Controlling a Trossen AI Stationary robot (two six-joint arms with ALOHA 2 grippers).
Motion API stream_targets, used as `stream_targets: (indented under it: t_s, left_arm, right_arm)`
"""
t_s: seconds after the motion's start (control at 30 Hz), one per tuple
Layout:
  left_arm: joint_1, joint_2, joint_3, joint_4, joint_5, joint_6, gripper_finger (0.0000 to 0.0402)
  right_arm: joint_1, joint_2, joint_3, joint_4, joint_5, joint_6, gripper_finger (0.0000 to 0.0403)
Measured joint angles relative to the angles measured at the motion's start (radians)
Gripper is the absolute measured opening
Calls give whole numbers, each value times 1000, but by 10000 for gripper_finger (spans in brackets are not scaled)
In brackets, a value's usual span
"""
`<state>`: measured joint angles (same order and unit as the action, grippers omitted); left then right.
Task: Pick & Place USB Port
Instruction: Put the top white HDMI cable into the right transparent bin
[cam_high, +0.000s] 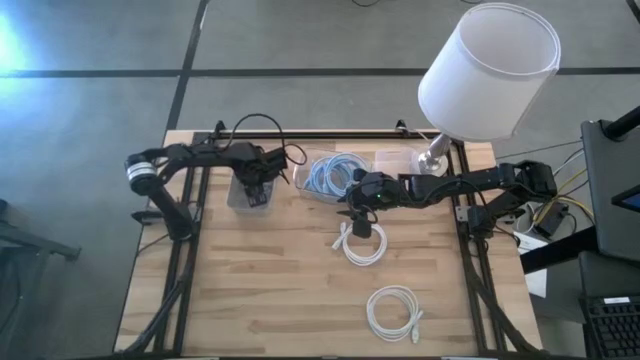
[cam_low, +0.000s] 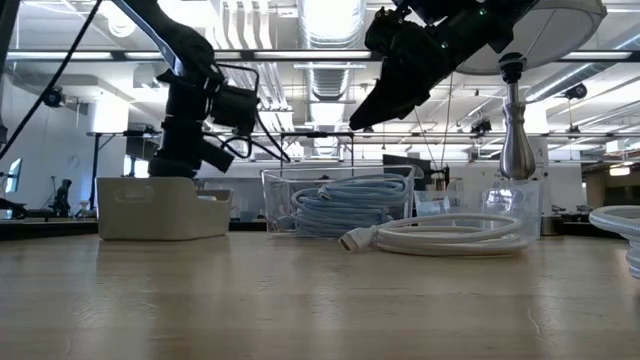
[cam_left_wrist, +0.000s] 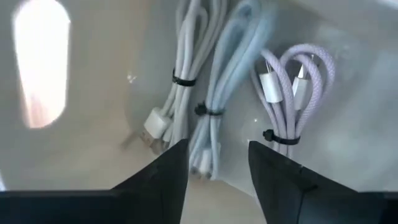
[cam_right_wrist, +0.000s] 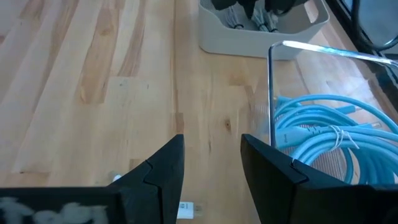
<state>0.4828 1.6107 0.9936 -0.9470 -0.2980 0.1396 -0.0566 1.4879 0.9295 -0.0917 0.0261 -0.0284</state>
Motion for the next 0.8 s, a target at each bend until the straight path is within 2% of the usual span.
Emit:
stream_targets:
  t_s: [0.37, 0.8]
  left_arm:
    - [0, -79, 86, -32, -7, 24, 166]
    - [-53, -299, 106, 18, -13, -53, 140]
  right_arm:
    - [0, 0, 0, -57, -6, 48, 151]
    - [20, 0, -3, -315, -8, 55, 150]
